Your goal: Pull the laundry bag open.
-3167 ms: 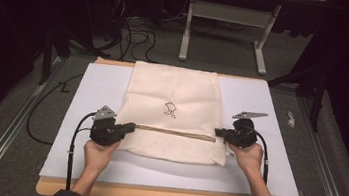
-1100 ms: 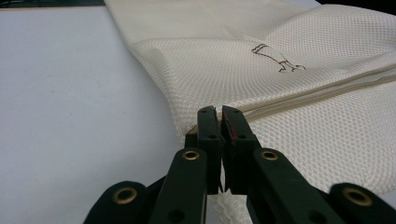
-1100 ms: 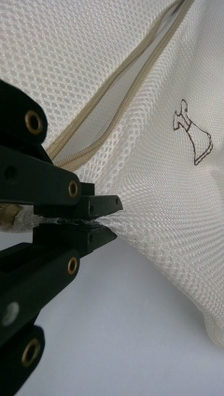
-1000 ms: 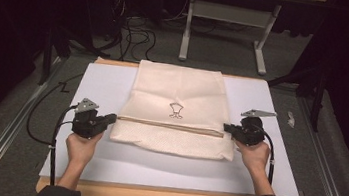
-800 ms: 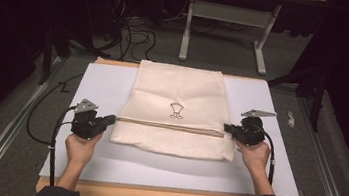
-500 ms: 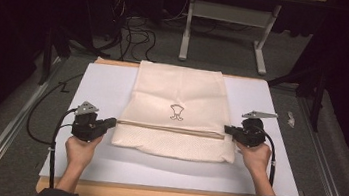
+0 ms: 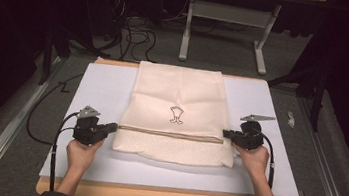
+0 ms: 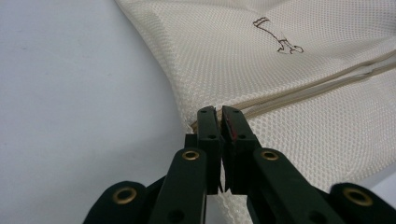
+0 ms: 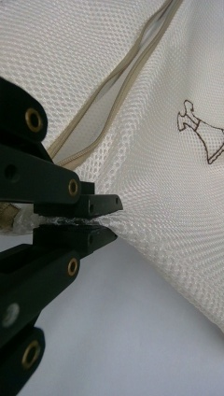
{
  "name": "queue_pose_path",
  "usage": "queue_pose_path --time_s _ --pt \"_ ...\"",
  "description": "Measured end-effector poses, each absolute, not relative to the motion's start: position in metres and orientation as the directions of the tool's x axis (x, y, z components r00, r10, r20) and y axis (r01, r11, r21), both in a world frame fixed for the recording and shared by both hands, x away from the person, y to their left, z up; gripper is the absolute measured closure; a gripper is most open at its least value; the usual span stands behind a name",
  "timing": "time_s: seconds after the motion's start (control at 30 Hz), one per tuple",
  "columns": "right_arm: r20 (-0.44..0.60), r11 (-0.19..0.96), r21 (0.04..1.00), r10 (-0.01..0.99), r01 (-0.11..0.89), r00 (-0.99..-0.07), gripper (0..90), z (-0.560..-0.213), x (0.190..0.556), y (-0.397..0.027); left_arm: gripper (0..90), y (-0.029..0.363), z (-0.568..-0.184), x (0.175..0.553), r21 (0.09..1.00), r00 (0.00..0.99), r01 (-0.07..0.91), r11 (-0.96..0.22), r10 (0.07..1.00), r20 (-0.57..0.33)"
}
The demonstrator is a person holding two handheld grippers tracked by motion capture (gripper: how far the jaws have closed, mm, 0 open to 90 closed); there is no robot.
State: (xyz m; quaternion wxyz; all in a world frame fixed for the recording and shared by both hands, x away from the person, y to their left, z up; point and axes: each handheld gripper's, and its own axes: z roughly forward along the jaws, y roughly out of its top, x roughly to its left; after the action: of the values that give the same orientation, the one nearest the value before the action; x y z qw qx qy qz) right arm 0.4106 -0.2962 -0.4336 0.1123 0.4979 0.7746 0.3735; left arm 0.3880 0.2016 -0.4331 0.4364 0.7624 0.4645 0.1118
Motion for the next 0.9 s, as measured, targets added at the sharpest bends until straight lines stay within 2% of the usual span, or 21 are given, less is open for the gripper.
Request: queue_pose_path --time_s 0.47,0.67,0.9 --pt "0.189 0.242 0.66 0.863 0.712 -0.469 83.1 -0.446 0.409 -0.294 86.4 0.195 -0.441 0.389 0.731 0.545 0.639 -0.24 0.812 -0.21" --pt "0.159 0.258 0.661 0.869 0.705 -0.468 72.9 -0.446 0.409 -0.293 85.3 0.192 -0.443 0.389 0.726 0.551 0.638 -0.256 0.811 -0.198" --pt "0.133 0.238 0.685 0.889 0.688 -0.439 60.0 -0.441 0.405 -0.295 76.8 0.194 -0.439 0.386 0.74 0.544 0.628 -0.242 0.816 -0.194"
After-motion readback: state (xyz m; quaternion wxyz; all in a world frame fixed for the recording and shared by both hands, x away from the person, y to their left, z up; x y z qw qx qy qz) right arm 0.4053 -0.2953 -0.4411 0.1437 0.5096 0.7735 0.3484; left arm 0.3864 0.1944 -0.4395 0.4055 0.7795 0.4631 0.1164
